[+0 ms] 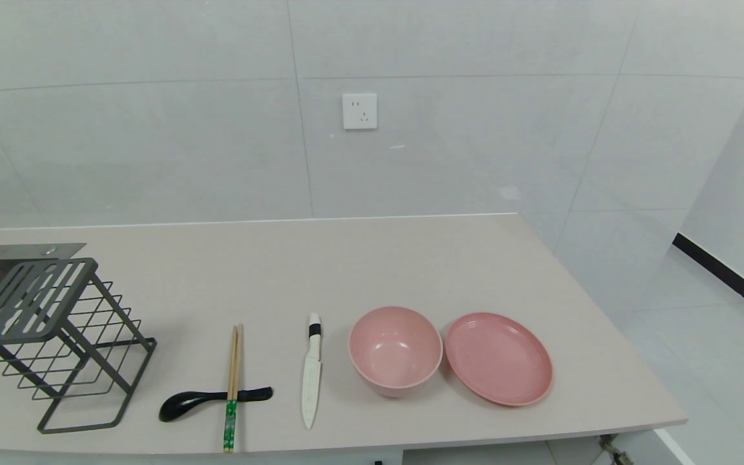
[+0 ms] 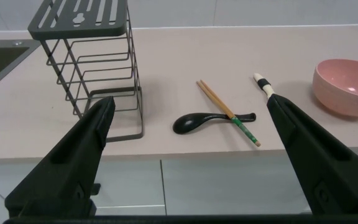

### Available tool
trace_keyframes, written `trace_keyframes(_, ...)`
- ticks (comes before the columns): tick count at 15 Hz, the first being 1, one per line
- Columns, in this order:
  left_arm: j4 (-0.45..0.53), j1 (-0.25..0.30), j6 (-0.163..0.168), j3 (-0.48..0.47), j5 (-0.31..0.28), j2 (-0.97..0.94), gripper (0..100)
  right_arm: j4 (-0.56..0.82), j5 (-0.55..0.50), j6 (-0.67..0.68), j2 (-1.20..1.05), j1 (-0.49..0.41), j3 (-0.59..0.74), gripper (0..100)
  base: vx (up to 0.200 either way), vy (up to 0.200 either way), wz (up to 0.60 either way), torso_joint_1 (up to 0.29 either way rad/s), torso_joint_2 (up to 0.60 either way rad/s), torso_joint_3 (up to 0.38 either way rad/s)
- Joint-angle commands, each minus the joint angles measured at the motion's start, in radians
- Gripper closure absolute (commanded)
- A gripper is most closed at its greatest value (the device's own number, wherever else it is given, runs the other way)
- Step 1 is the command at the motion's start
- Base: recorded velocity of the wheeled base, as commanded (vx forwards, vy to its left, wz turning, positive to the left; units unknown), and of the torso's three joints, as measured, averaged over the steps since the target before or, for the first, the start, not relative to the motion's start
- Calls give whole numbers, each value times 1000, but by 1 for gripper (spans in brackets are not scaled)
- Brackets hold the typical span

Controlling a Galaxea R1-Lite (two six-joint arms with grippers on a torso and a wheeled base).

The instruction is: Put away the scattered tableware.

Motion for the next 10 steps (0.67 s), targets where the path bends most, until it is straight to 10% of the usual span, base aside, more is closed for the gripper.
trace_keyframes(1, 0, 0, 0, 0, 0, 1, 0, -1, 1, -2, 2, 0, 0, 0, 0, 0, 0, 0, 0, 0)
trace_keyframes(7, 1, 0, 0, 0, 0, 1, 0, -239, 35, 49, 3, -6, -103, 0, 0, 0, 0, 0, 0, 0)
trace_keyframes(10, 1, 0, 0, 0, 0, 1, 0, -127, 130, 16, 89, 0, -205, 0, 0, 0, 0, 0, 0, 0)
